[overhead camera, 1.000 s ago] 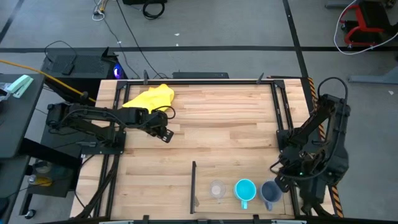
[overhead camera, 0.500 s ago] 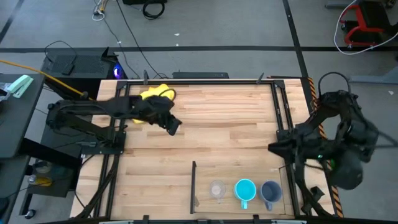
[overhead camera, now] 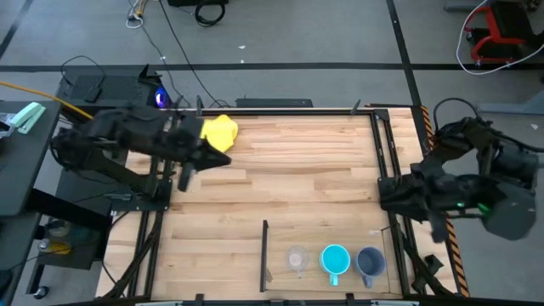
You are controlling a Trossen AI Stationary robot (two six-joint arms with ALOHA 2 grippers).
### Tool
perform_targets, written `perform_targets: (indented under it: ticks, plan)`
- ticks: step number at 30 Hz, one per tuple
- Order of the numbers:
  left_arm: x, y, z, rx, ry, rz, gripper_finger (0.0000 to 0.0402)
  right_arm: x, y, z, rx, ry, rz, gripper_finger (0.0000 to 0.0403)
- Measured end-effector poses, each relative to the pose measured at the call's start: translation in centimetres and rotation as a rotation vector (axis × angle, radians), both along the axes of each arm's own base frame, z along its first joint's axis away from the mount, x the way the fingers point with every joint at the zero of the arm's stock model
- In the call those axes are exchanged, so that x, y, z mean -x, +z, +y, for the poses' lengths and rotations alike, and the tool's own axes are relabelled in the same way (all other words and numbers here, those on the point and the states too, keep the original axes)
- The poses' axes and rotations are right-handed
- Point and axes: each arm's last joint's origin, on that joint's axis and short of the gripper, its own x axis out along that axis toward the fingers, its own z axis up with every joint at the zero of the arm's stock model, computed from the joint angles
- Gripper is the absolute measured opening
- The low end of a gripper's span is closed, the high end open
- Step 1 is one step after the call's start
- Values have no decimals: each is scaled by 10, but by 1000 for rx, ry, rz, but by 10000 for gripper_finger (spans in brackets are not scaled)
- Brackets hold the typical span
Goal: Stack small to large cups/mugs on shelf
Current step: Return to Home Position
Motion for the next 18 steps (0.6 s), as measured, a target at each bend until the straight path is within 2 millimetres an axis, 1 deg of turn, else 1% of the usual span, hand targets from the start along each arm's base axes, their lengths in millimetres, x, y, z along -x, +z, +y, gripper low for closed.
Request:
perform_targets:
  ticks: [3, 5, 7, 10, 12, 15, 18]
  plan:
    - [19, 11, -3, -38, -41, 21, 21, 8, 5, 5, 37, 49, -63, 69]
    - [30, 11, -2, -45, -48, 36, 24, 16, 11, 11, 69, 66, -140, 69]
    - [37, 7, -2, -29, -36, 43, 28, 28, 16, 19, 82, 95, -209, 69]
    - [42, -10, -4, -14, -42, 22, 32, 43, 16, 35, 108, 110, -287, 69]
    - [41, -26, -6, 2, -71, -22, 32, 50, 10, 46, 123, 103, -318, 69]
    - [44, -46, -8, 54, -170, -141, 29, 52, -2, 57, 114, 87, -328, 69]
    - [51, -62, -7, 84, -238, -260, 24, 48, -10, 63, 81, 62, -322, 69]
